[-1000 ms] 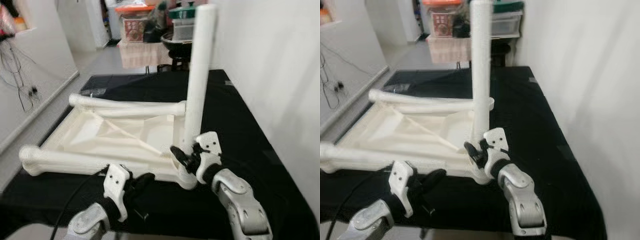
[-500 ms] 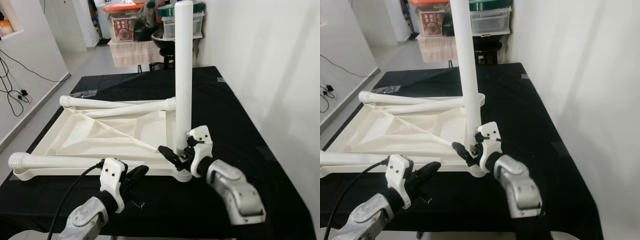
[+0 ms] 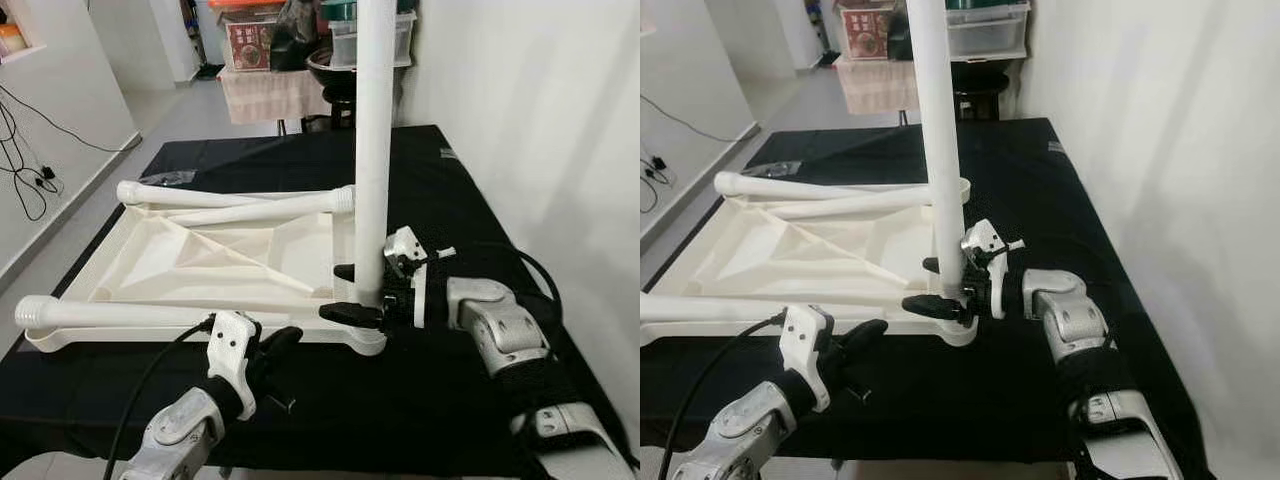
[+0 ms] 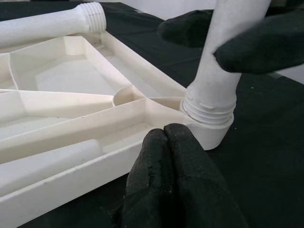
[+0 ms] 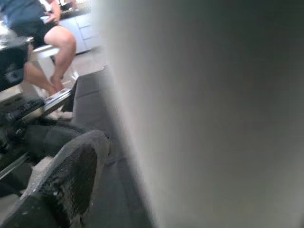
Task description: Building children table
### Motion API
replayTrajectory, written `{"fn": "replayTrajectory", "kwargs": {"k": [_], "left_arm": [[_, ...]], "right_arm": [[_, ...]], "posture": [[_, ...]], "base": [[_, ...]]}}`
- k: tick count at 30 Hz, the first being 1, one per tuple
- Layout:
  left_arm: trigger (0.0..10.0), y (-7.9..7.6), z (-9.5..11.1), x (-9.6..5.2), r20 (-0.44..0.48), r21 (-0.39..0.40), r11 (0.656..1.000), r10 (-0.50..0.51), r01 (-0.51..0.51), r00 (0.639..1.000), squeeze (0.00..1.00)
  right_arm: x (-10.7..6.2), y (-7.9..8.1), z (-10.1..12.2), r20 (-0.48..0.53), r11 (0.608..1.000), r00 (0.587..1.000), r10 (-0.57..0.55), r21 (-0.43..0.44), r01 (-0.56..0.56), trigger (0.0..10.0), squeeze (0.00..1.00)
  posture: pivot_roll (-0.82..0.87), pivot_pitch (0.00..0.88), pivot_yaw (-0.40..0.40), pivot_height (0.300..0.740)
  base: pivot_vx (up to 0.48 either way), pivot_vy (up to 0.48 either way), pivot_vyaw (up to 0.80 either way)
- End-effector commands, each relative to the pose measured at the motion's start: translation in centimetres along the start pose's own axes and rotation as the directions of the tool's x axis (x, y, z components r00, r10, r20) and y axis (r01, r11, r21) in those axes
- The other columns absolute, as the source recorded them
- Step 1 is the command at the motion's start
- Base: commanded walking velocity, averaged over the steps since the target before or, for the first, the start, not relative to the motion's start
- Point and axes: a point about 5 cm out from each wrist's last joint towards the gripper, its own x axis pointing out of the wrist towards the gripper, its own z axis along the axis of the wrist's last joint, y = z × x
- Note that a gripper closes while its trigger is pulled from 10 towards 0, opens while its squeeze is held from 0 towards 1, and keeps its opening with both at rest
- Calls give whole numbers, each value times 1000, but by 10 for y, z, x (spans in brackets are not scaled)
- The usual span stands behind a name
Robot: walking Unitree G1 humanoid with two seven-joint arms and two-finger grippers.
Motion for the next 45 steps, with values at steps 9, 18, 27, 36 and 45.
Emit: {"fn": "replayTrajectory", "kwargs": {"k": [9,18,27,36,45], "left_arm": [[10000,-1,-4,4,-4,-13,1000,5,-5,1000,0],[10000,0,-3,3,2,-18,1000,1,-1,1000,0],[10000,5,-2,6,7,-11,1000,5,-5,1000,0],[10000,5,-3,8,12,-15,1000,12,-12,1000,0],[10000,3,-4,9,8,-18,1000,-2,2,1000,0]], "right_arm": [[3,-12,5,41,1000,999,0,-9,0,0,0],[4,-11,-20,-40,876,876,-480,-67,477,0,0],[29,19,-41,-48,743,751,-658,119,659,0,0],[31,19,-23,41,845,853,-520,176,506,10000,1000],[18,12,8,136,981,971,-194,30,192,10000,0]], "posture": [[-3,0,0,740],[-38,0,2,740],[-44,0,-2,740],[-52,0,4,740],[-35,0,3,740]], "base": [[0,0,0],[0,0,0],[0,0,0],[0,0,0],[0,0,0]]}}
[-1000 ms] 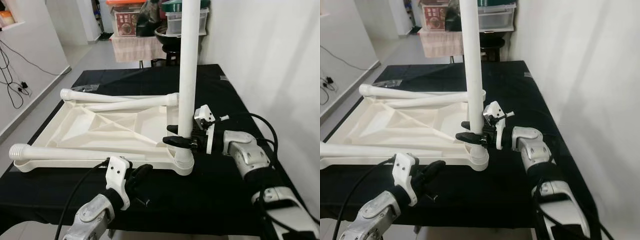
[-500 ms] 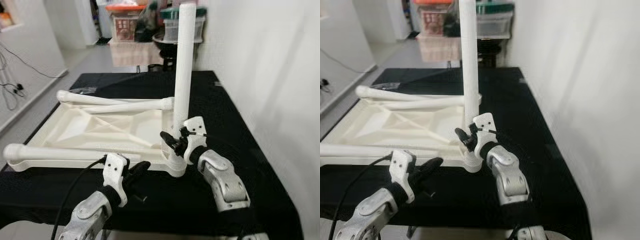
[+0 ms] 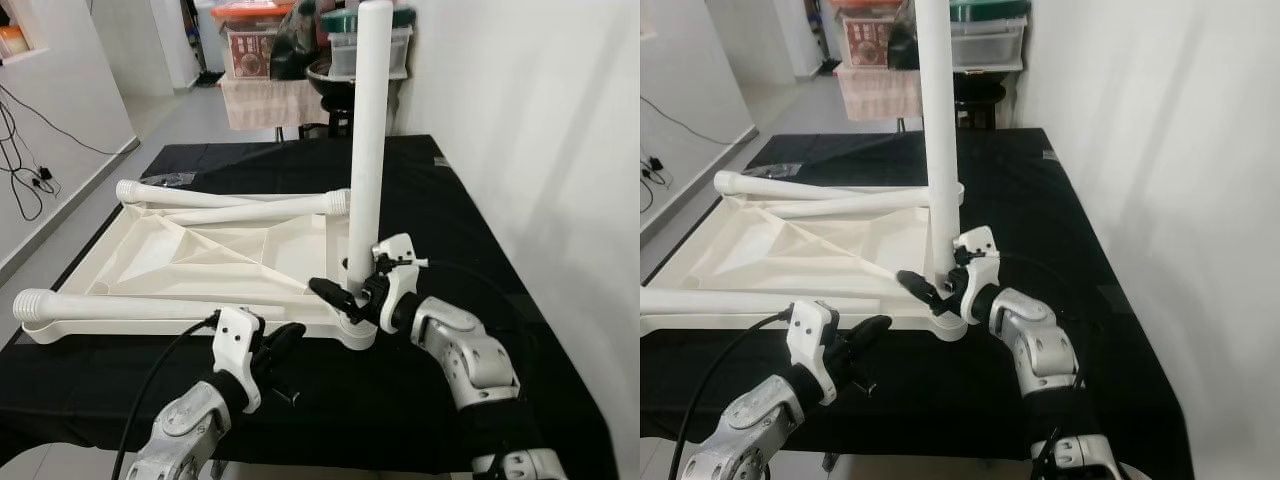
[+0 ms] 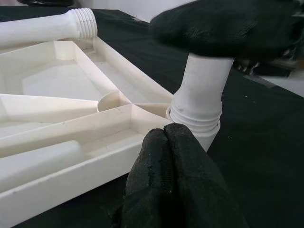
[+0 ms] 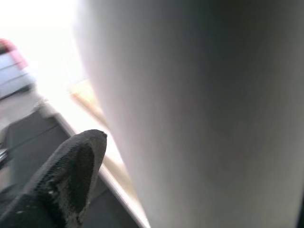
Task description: Building children table
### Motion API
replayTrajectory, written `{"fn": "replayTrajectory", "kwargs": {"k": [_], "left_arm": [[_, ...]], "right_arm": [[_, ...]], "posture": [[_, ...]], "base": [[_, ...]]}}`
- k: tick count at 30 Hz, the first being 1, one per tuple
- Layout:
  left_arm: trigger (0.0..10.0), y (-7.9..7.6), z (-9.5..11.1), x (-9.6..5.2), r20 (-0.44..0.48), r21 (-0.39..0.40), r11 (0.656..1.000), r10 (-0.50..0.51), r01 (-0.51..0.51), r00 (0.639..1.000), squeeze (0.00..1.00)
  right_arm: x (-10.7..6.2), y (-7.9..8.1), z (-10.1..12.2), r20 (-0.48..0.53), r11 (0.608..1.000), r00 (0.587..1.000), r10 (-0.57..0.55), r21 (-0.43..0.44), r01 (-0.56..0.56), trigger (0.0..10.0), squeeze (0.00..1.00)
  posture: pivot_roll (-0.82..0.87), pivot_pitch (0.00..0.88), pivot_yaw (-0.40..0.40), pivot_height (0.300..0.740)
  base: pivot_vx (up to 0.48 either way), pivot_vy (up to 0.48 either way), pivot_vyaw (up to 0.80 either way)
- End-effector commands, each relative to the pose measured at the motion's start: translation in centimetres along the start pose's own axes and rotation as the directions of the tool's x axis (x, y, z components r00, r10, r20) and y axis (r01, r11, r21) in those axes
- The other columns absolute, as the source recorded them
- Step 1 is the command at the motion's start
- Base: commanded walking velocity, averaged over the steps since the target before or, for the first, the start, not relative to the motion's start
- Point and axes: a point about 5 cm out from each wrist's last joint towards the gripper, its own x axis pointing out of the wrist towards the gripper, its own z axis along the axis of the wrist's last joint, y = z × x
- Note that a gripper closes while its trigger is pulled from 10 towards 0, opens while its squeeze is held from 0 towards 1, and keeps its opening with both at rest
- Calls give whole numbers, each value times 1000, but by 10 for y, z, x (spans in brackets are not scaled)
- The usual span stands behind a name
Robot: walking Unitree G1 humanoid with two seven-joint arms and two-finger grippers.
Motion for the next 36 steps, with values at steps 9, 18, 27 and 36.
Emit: {"fn": "replayTrajectory", "kwargs": {"k": [9,18,27,36], "left_arm": [[10000,-3,-4,-2,-8,-3,1000,-5,5,1000,0],[10000,-8,-6,-6,-19,-8,1000,-15,15,1000,0],[10000,-9,-6,-7,-20,-14,1000,-21,21,1000,0],[10000,-5,-6,-8,-19,-13,1000,-17,16,1000,0]], "right_arm": [[1,-8,16,-88,918,923,374,-102,-382,10000,0],[4,-19,15,-108,930,929,355,-60,-363,0,0],[-13,-30,-3,-104,976,973,208,-43,-213,0,0],[-18,25,-56,-98,878,875,-474,27,479,0,0]], "posture": [[-8,0,-2,740],[-6,0,3,740],[-28,0,3,740],[-65,0,21,740]], "base": [[0,0,0],[0,0,0],[0,0,0],[0,0,0]]}}
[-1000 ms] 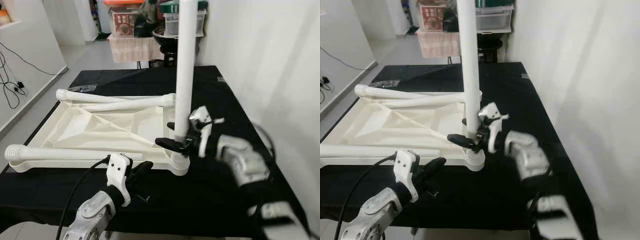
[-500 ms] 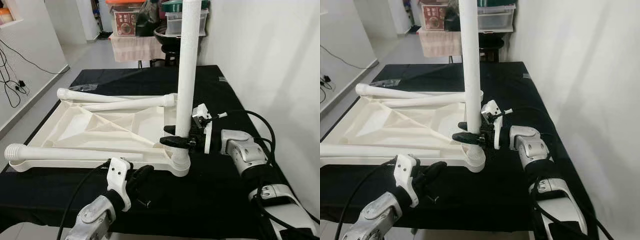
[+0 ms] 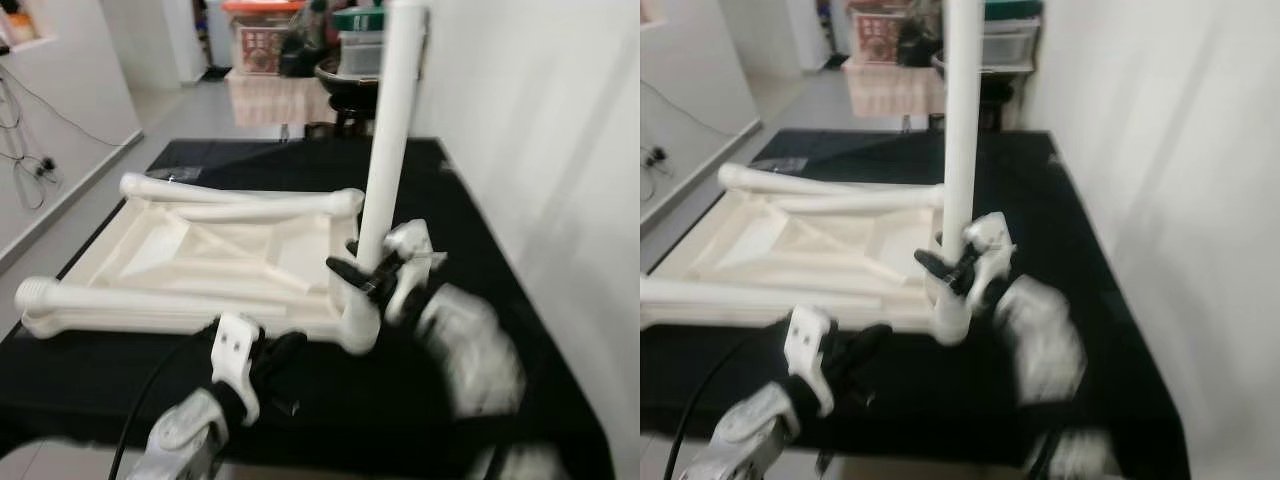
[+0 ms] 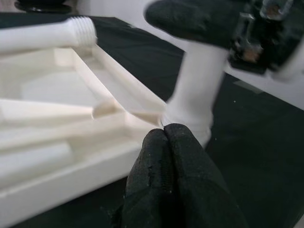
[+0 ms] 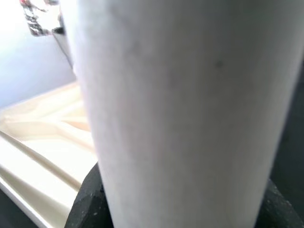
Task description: Building children table
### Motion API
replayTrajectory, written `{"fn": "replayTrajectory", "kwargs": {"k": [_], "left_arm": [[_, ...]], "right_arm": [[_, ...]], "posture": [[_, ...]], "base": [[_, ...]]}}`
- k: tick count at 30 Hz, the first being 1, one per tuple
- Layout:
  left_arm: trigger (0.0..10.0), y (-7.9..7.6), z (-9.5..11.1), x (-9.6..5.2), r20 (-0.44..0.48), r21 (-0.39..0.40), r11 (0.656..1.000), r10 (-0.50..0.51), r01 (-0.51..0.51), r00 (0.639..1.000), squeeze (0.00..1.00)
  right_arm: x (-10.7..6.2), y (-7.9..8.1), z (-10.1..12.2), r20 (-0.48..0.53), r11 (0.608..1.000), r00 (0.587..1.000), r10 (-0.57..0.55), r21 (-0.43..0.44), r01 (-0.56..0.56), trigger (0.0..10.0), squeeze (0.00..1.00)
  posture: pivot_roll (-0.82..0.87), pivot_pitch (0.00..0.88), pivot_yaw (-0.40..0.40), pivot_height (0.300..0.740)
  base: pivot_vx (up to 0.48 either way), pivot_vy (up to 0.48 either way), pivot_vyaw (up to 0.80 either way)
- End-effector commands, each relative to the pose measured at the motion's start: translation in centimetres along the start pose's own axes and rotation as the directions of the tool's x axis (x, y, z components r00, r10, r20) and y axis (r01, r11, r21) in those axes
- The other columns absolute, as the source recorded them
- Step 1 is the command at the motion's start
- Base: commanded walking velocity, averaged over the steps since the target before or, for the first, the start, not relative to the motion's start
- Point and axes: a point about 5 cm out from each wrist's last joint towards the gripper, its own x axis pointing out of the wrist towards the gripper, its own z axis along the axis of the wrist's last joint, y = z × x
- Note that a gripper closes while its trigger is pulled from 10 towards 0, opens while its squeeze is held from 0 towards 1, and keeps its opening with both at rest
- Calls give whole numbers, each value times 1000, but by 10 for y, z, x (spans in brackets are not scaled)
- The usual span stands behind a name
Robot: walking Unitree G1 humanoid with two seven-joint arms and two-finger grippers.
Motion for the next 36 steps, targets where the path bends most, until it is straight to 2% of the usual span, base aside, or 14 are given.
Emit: {"fn": "replayTrajectory", "kwargs": {"k": [1,8,9,11,12,14,18,20,21,23,26,33,34,36], "left_arm": [[10000,4,-2,-2,-13,-1,1000,7,-7,1000,0],[10000,4,-4,-4,-10,-6,999,31,-31,999,0],[10000,4,-4,-5,-9,-6,1000,31,-31,999,0],[10000,4,-4,-5,-9,-6,1000,31,-31,999,0],[10000,3,-4,-3,-10,-6,1000,22,-22,1000,0],[10000,3,-4,-3,-10,-7,1000,19,-19,1000,0],[10000,1,-4,-2,-12,-9,1000,14,-14,1000,0],[10000,1,-4,-2,-12,-9,1000,14,-14,1000,0],[10000,1,-5,-2,-13,-9,1000,13,-13,1000,0],[10000,0,-5,-1,-14,-9,1000,12,-12,1000,0],[10000,0,-6,-2,-16,-9,1000,11,-12,1000,0],[10000,-3,-8,-4,-22,-12,1000,13,-14,1000,0],[10000,-3,-9,-5,-23,-13,1000,14,-14,1000,0],[10000,-3,-9,-5,-23,-13,1000,14,-14,1000,0]], "right_arm": [[-7,-4,-34,-173,996,984,-39,67,51,0,0],[2,-7,-31,-174,1000,985,10,11,-9,0,0],[3,-7,-30,-178,1000,984,22,13,-20,10000,0],[3,-7,-30,-178,1000,984,22,13,-20,10000,0],[4,-4,-22,-151,994,982,109,44,-103,10000,922],[6,-2,-14,-120,984,978,174,64,-167,10000,1000],[9,-6,14,-39,914,913,405,17,-405,10000,1000],[9,-6,14,-39,914,913,405,17,-405,10000,1000],[11,-15,28,-27,847,847,531,-31,-531,10000,1000],[16,-26,35,-96,771,782,615,-135,-623,10000,0],[17,-31,42,-139,667,682,718,-144,-731,10000,0],[28,-39,45,-204,602,605,770,-83,-794,10000,0],[29,-40,47,-194,599,597,778,-58,-799,431,0],[29,-40,47,-194,599,597,778,-58,-799,431,0]], "posture": [[-65,0,21,740],[-54,0,11,740],[-54,0,11,740],[-54,0,11,740],[-54,0,11,740],[-55,0,12,740],[-47,0,12,740],[-47,0,12,740],[-49,0,12,740],[-45,0,11,740],[-40,0,8,740],[-21,0,2,740],[-19,0,1,740],[-19,0,1,740]], "base": [[0,0,0],[0,0,0],[0,0,0],[0,0,0],[0,0,0],[0,0,0],[0,0,0],[0,0,0],[0,0,0],[0,0,0],[0,0,0],[0,0,0],[0,0,0],[0,0,0]]}}
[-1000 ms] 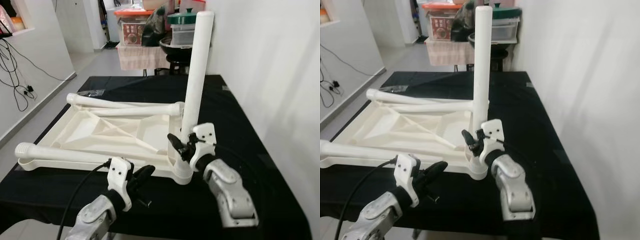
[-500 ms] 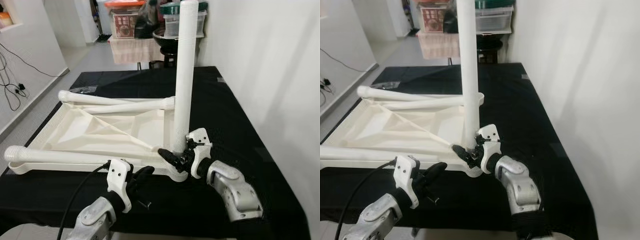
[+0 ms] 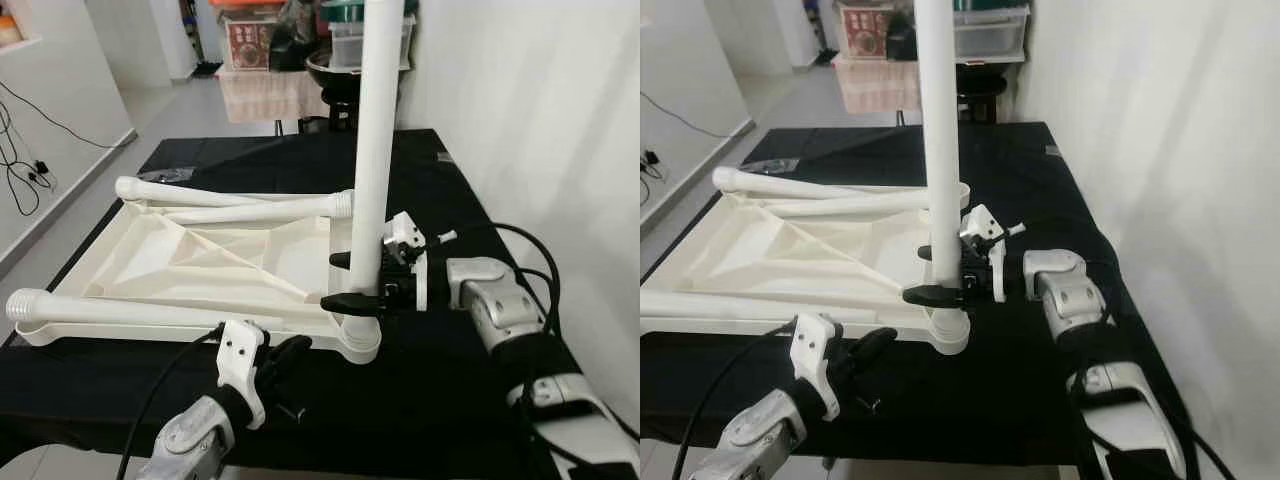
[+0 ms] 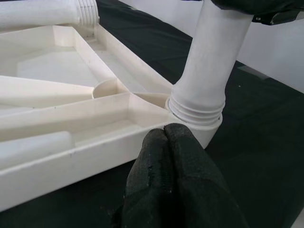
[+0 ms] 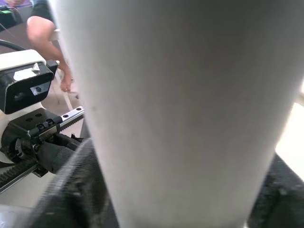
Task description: Building children table
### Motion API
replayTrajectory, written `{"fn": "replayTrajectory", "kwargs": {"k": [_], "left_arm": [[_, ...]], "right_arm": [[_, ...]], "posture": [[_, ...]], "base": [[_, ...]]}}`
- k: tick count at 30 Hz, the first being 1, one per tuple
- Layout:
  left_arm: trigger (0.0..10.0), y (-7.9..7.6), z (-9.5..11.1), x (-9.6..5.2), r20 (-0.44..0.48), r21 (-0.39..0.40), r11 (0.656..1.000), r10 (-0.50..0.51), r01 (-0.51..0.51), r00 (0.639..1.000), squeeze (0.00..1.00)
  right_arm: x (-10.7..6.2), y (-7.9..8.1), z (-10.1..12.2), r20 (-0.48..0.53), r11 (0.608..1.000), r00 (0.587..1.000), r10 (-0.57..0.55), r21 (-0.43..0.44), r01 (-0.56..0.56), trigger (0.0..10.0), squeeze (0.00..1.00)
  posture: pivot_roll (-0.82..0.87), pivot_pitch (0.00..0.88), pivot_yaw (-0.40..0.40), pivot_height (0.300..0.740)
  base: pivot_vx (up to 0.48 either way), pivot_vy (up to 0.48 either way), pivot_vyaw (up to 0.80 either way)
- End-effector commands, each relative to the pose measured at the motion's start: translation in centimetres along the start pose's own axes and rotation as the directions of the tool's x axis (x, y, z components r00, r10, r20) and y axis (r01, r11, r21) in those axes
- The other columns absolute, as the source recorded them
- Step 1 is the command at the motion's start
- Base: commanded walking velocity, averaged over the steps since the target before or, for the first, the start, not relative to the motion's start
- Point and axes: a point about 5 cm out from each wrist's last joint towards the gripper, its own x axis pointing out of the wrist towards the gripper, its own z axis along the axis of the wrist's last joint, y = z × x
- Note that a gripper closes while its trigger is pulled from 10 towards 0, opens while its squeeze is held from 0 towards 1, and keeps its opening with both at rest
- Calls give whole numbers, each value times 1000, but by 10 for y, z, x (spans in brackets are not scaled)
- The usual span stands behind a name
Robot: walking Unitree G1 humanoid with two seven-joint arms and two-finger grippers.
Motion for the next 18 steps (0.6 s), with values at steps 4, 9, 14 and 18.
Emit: {"fn": "replayTrajectory", "kwargs": {"k": [4,9,14,18], "left_arm": [[10000,-2,-4,-2,-11,0,1000,-1,1,1000,0],[10000,-4,-6,-3,-17,-5,1000,-9,9,1000,0],[10000,-4,-6,-4,-17,-5,1000,-13,13,1000,0],[10000,-1,-3,-6,-14,-2,1000,-11,11,1000,0]], "right_arm": [[1,-5,1,35,998,998,53,37,-54,0,0],[-8,-5,-5,83,998,996,12,53,-16,0,0],[-13,6,-30,88,977,976,-197,100,188,0,0],[5,41,-75,-125,555,596,-793,255,792,0,0]], "posture": [[-25,0,1,740],[-40,0,2,740],[-47,0,-6,740],[-58,0,12,740]], "base": [[0,0,0],[0,0,0],[0,0,0],[0,0,0]]}}
